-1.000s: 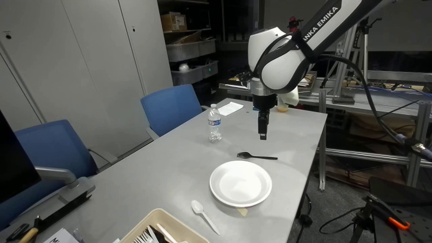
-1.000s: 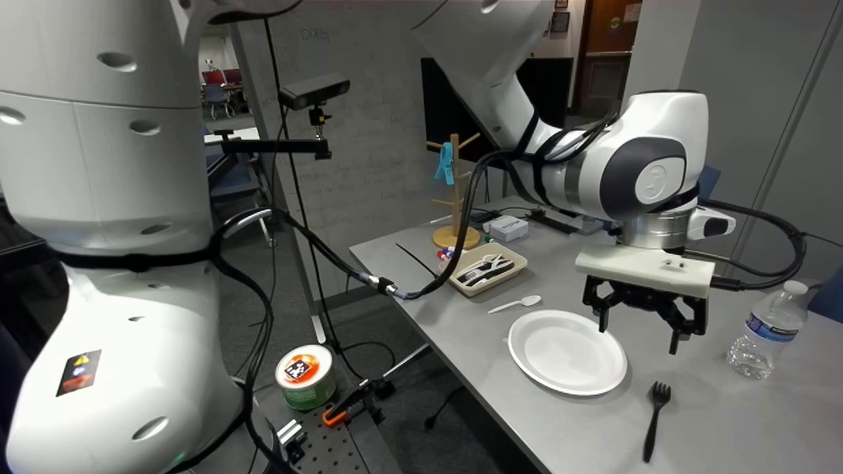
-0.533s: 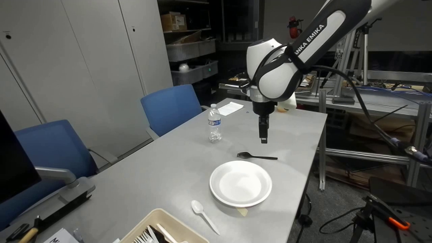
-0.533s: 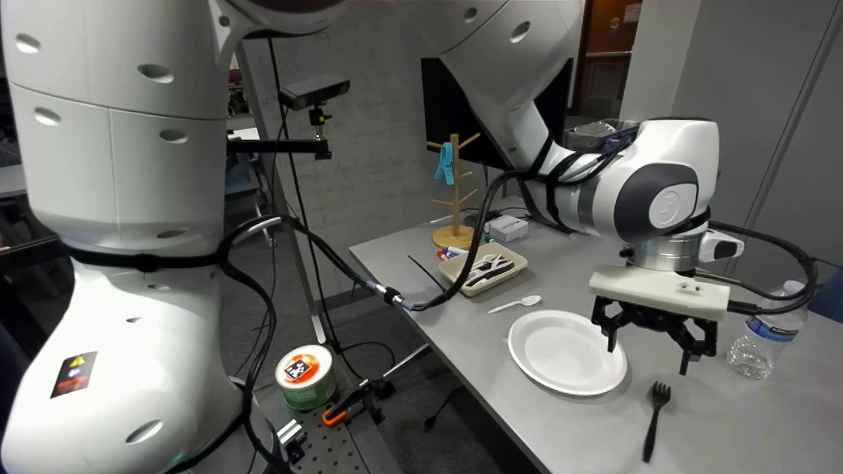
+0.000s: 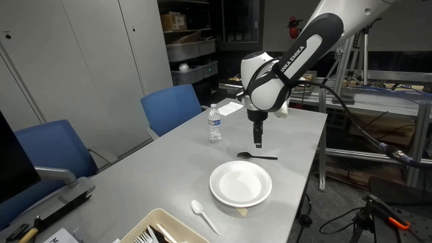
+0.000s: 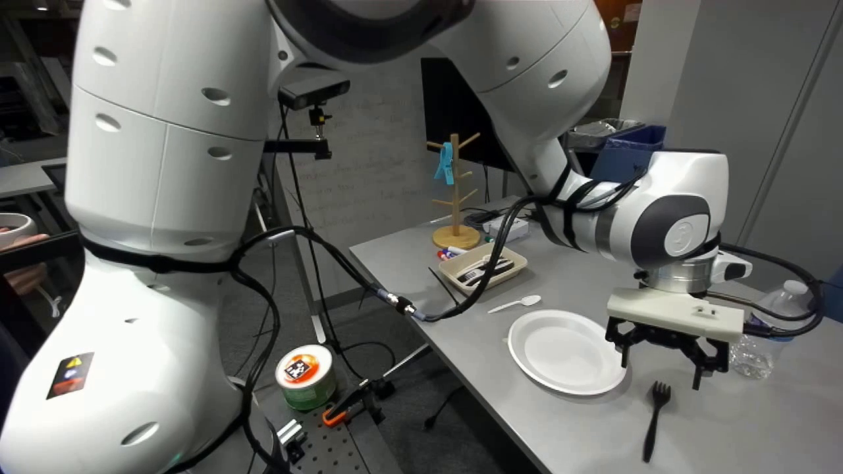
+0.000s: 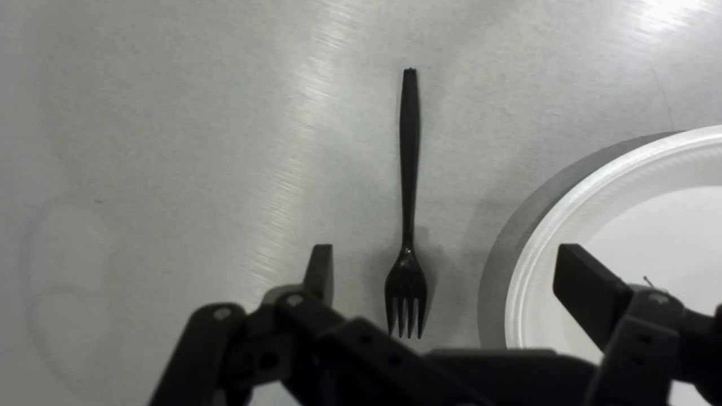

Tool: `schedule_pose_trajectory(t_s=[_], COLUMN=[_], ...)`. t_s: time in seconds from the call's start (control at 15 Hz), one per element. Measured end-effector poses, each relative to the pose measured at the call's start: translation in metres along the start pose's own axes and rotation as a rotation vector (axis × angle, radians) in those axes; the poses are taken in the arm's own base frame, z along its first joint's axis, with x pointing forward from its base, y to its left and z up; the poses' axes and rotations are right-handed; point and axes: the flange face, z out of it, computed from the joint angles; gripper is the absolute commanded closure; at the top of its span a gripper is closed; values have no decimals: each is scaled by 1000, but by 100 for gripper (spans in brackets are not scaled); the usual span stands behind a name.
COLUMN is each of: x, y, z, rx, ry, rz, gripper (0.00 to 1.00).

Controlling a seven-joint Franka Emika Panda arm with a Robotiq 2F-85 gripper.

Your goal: Put the fork and the spoon on the plate

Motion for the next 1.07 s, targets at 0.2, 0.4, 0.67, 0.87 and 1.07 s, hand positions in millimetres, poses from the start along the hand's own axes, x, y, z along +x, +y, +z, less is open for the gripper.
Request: schedule_pose_trajectory(t_s=[0.2,0.4,0.67,0.87,1.07], x=[16,30,46,53,57], y=[-2,0,7,12,11], z=[13,23,33,41,53], rx=[0,-5,-19,-25,-25], ry=[2,6,17,24,21], rz=[-15,-23,-25,-24,-25], gripper=[0,0,0,0,0])
